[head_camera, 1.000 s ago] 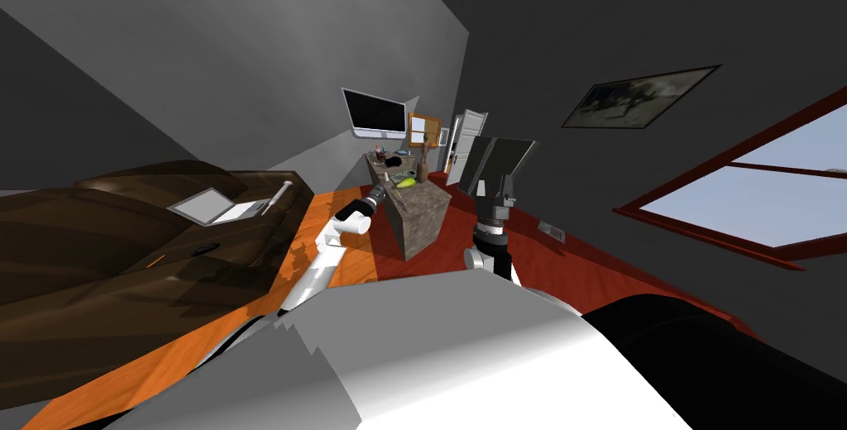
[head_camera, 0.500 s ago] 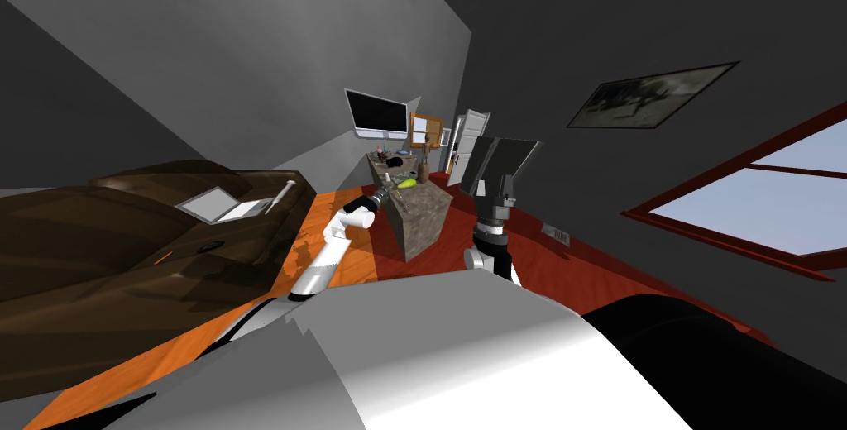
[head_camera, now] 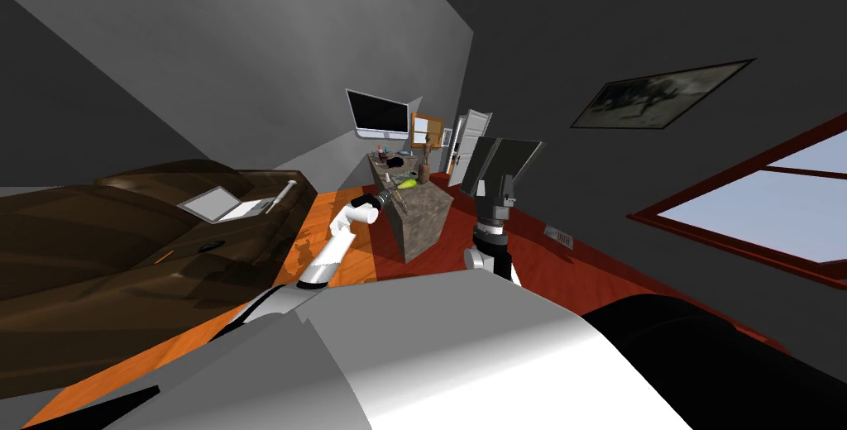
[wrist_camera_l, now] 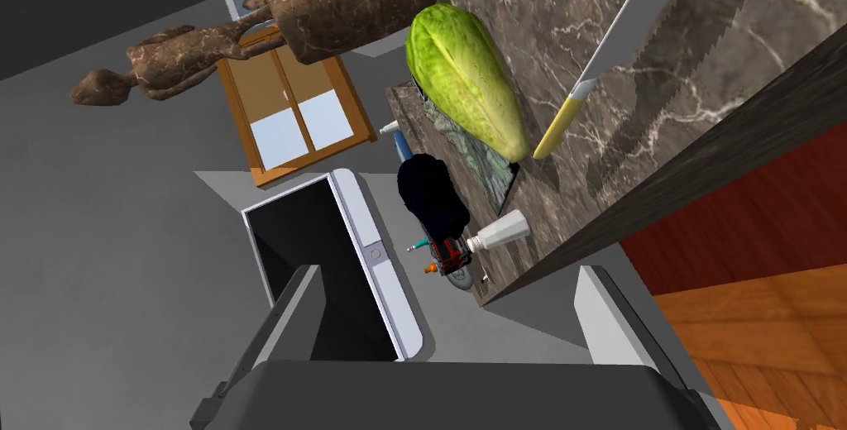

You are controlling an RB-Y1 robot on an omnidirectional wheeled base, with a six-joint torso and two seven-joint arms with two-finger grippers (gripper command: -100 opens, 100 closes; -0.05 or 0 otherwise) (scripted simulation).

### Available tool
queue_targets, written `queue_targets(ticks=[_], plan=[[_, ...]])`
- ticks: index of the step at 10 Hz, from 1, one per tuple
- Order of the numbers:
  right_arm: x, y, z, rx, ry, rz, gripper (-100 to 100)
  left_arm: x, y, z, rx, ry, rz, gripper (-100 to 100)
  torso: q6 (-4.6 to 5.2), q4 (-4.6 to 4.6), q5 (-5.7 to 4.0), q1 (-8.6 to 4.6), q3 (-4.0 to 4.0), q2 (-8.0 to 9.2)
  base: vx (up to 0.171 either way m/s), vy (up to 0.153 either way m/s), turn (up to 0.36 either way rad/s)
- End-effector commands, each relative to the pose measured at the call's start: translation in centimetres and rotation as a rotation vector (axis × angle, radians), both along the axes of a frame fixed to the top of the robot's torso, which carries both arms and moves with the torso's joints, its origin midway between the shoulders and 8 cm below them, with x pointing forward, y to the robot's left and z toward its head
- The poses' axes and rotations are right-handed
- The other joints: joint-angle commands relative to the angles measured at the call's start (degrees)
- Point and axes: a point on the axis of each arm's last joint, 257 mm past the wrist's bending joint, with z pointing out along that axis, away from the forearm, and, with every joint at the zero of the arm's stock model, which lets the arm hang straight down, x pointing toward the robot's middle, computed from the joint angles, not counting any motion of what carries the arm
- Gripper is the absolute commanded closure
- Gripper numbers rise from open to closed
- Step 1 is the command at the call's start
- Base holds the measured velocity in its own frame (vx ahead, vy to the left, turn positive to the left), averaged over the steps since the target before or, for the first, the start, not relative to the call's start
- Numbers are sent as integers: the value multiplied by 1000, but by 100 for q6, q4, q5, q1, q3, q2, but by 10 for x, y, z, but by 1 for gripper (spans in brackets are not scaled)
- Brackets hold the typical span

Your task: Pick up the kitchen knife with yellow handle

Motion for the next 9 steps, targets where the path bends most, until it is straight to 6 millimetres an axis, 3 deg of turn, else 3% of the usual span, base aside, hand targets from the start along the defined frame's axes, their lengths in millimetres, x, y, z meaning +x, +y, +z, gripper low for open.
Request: queue_targets(ticks=[1, 9], plan=[[0, 0, 0, 0, 0, 0, 0, 0, -1, -11, 29, 46, -9, -100, 0, 0, 0, 0, 0, 0, 37, -20, 24], [0, 0, 0, 0, 0, 0, 0, 2, -9, -60, 215, 256, -76, -100, 0, -3, -1, -3, -5, -7, 45, -26, 18]])
